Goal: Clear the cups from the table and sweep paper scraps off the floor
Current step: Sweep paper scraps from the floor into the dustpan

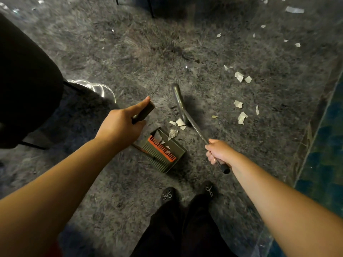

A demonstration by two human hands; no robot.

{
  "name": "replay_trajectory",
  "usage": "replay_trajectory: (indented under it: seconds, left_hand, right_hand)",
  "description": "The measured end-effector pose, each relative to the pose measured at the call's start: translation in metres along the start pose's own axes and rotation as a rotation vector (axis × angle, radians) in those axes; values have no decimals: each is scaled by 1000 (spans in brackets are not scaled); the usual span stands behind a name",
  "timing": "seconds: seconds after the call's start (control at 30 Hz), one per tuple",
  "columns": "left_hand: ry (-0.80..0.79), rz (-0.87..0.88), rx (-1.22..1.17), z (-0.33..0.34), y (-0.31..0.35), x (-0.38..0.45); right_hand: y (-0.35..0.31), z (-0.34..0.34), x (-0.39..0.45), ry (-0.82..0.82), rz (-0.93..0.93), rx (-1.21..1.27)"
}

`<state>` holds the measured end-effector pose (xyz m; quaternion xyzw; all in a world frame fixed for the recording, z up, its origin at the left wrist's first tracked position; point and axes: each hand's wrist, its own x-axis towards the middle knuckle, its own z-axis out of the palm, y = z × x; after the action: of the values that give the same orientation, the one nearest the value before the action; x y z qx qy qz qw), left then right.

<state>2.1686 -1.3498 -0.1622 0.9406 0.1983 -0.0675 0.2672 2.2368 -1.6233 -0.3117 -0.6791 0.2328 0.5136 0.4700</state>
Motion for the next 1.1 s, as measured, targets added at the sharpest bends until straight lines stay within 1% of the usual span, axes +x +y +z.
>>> replay_trajectory:
  seconds: [0.1,0.2,0.33,0.43,0.63,0.73,0.83,0.97,1.1]
  left_hand:
    - [10,-3,20,2,-1,-3]
    - [16,16,3,1,-3,-8]
    - [16,35,-7,1,-8,-11]
    - [3,23,-11,1,-9,-13]
    - [0,20,-24,-1,-12,-16]
    - [16,20,-37,0,-16,-17]
    - [27,-6,-67,1,-19,-18]
    - [23,-10,-69,2,-19,-18]
    - [8,-5,-64,3,-20,-17]
  right_hand:
    - [7,13,-1,-51,35,-68]
    - [29,25,-17,-80,70,-125]
    - [59,29,-50,-91,100,-108]
    - [67,27,-74,-71,83,-92]
    - [36,20,-80,-31,33,-30]
    - [15,24,-58,-4,18,-16]
    - [1,33,-33,-14,38,-9]
    - [7,50,-27,-50,61,-1]
    - [29,56,-47,-114,128,27]
